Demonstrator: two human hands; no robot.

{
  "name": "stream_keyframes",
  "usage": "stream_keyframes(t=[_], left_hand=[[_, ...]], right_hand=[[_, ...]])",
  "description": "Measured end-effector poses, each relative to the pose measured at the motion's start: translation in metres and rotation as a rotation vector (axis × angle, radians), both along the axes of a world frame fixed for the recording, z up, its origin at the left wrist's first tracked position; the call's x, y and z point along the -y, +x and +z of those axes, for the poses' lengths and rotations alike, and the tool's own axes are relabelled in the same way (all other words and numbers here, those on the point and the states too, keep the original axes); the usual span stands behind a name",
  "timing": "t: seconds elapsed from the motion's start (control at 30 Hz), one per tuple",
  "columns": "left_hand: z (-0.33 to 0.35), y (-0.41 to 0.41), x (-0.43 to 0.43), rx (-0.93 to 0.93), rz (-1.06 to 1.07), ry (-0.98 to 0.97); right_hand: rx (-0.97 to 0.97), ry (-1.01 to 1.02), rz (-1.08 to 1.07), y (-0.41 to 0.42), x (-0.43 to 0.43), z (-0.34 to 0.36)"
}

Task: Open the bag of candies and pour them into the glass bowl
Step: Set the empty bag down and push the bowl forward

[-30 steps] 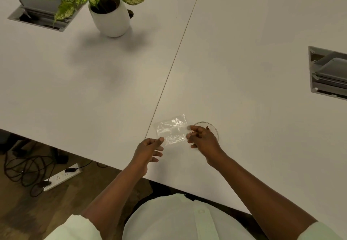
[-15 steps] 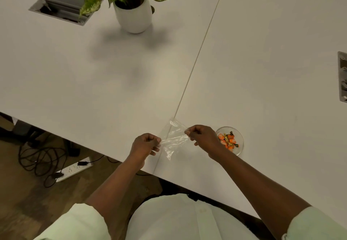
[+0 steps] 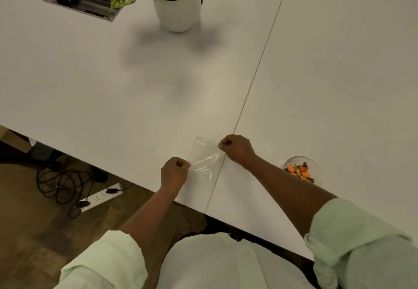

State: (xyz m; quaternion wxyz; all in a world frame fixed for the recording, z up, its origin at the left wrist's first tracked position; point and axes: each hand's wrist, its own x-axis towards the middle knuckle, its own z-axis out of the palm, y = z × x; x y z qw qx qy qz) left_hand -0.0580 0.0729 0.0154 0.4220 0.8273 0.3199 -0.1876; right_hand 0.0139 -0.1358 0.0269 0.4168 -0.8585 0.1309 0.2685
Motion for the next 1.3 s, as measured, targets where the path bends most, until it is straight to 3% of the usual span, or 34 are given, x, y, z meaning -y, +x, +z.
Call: stream_keyframes(t=[0.4, 0.67, 1.1, 1.3], left_hand=[[-0.015, 0.009, -0.017, -0.065, -0.012, 0.103], [-0.005, 0.003, 0.009, 0.163, -0.196, 0.272], [0.013, 0.007, 0.141, 0.294, -0.408, 0.115], [0.018, 0.003, 0.205, 0.266, -0.512, 0.074]], right_hand=[[0.027, -0.127, 0.085, 0.013, -0.014, -0.016], [0.160, -0.117, 0.056, 0.008, 0.030, 0.006], [0.291, -0.248, -0.136, -0.041, 0.180, 0.026], [0.186, -0.300, -0.261, -0.085, 0.235, 0.018]])
